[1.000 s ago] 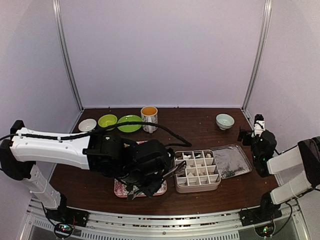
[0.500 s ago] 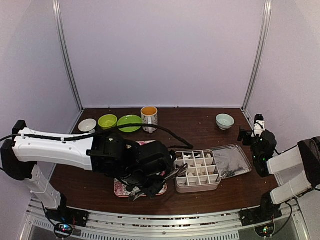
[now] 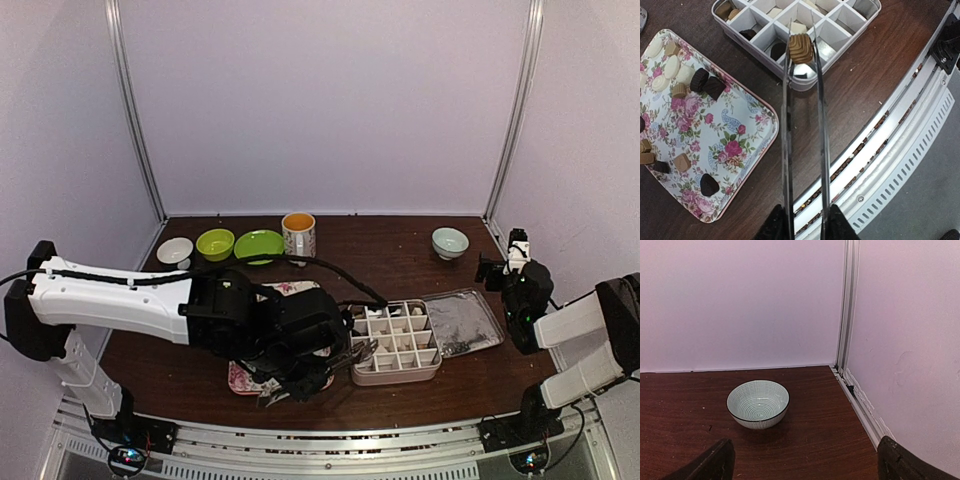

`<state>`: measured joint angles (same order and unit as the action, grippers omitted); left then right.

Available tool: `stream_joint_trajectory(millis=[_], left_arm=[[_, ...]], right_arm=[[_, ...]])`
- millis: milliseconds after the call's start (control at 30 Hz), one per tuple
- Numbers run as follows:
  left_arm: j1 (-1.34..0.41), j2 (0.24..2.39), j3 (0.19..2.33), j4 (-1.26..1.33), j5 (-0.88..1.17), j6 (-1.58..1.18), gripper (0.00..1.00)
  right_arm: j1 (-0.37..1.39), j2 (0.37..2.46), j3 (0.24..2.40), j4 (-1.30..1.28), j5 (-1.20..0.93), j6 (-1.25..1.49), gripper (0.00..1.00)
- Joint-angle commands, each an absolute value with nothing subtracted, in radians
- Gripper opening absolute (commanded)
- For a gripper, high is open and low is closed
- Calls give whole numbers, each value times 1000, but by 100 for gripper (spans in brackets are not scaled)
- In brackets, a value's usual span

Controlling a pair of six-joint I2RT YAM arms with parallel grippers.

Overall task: Pack the chocolate
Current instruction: Place the fake chocolate in the empty pocket of the box.

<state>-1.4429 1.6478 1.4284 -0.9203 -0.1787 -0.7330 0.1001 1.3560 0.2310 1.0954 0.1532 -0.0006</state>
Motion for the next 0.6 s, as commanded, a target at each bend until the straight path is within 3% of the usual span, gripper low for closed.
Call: stream_joint_trajectory(millis=[0, 200, 567], left_arm=[[-1443, 1648, 1422, -890, -193, -729, 31], [-1443, 1639, 1420, -890, -215, -734, 39], [-1392, 1493, 1297, -958, -311, -878, 40]], right_arm=[[94, 1358, 244, 1095, 153, 0, 100], [94, 1358, 245, 1095, 153, 0, 100], [94, 1358, 245, 1095, 154, 0, 100]])
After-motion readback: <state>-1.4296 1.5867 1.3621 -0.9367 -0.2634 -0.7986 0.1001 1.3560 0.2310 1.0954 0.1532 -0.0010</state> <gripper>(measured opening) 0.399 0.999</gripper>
